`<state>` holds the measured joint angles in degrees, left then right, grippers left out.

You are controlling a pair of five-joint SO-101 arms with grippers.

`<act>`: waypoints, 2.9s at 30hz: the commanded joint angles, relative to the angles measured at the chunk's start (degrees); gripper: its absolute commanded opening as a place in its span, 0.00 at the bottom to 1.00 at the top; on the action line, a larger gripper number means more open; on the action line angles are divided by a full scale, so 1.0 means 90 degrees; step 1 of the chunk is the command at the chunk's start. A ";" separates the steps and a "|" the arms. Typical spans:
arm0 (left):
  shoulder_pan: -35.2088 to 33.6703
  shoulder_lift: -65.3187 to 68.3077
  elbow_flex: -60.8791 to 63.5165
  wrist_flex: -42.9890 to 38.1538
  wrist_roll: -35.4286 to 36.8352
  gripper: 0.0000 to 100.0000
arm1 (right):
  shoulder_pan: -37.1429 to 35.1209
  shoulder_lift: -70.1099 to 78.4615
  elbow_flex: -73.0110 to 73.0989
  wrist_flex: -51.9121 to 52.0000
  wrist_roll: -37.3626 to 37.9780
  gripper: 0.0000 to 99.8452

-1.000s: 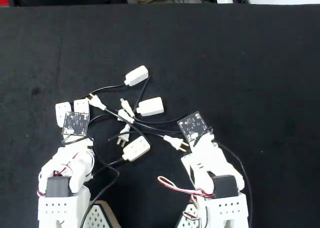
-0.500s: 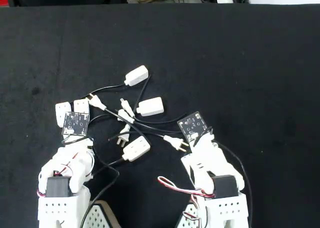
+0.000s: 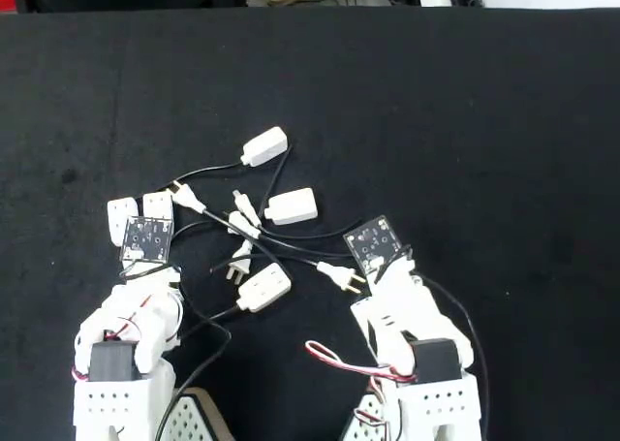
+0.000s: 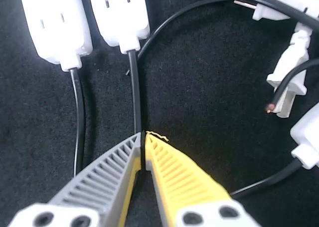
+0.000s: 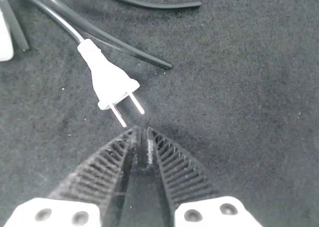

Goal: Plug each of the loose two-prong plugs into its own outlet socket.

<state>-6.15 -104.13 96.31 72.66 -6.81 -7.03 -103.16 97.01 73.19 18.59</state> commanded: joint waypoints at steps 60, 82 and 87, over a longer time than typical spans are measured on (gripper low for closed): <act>-0.0835 1.0735 -0.6413 -0.2999 0.1651 0.33 | 0.1074 0.7653 -0.4254 -0.2549 0.0752 0.06; -0.0112 1.1790 -0.7350 -0.1875 -0.0147 0.03 | 0.1084 0.7663 -0.4107 -0.2755 0.0752 0.06; 0.0181 1.0930 -0.7321 -0.1387 -0.1280 0.03 | 0.1094 0.7653 -0.4137 -0.2716 0.0996 0.06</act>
<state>-6.33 0.84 30.90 57.19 -13.41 2.02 -34.33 60.44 49.36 25.71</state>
